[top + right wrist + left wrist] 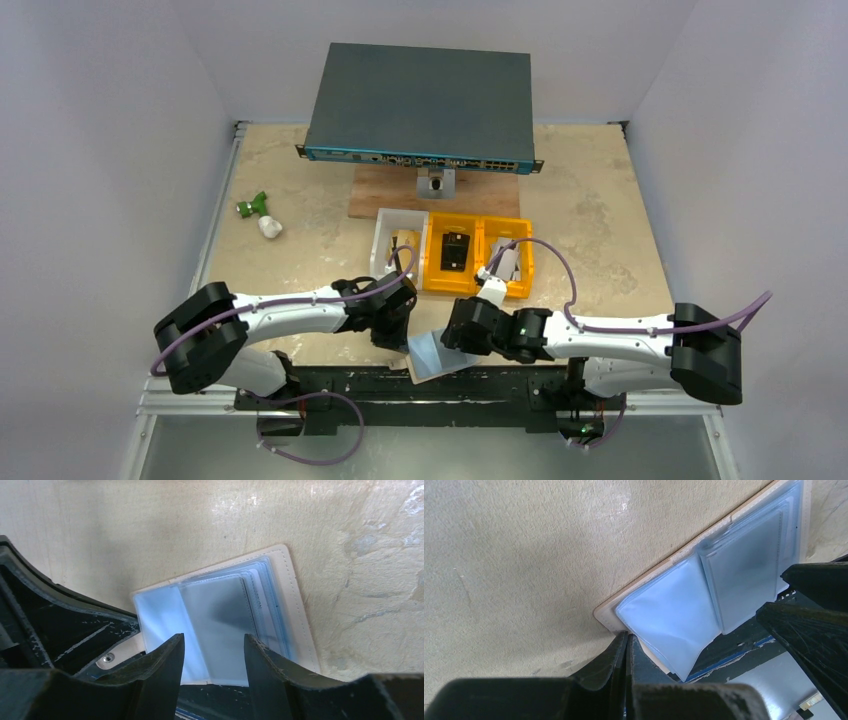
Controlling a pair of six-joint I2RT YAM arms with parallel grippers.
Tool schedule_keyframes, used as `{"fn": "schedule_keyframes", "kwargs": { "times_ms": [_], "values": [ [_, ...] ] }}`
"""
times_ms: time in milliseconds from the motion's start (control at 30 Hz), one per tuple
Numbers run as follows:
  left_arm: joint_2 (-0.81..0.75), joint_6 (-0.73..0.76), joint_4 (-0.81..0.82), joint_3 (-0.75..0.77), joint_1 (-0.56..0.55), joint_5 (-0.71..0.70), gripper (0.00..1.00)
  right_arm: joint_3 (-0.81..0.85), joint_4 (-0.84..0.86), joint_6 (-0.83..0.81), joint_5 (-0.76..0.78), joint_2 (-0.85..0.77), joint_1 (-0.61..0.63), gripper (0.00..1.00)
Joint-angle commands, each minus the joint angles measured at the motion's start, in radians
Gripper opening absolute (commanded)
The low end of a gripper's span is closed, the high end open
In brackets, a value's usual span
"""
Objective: Take the credit cards out of the card holder
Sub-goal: Remove the credit card from the card holder.
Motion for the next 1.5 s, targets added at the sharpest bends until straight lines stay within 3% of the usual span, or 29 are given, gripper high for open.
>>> {"fn": "schedule_keyframes", "kwargs": {
  "times_ms": [0, 933, 1133, 1467],
  "values": [
    [0.01, 0.019, 0.04, -0.006, 0.001, 0.014, 0.0, 0.048, -0.026, -0.026, 0.04, 0.003, 0.007, 0.48],
    [0.051, 0.028, 0.068, -0.013, 0.002, 0.024, 0.0, -0.028, 0.246, 0.024, -0.105, 0.165, 0.03, 0.48],
    [0.022, 0.064, 0.051, 0.006, 0.001, 0.011, 0.0, -0.014, 0.134, 0.043, -0.052, 0.001, 0.029, 0.49],
    [0.094, 0.208, -0.047, 0.213, 0.005, -0.005, 0.0, -0.026, -0.068, 0.052, 0.043, -0.194, -0.007, 0.51]
  ]
}}
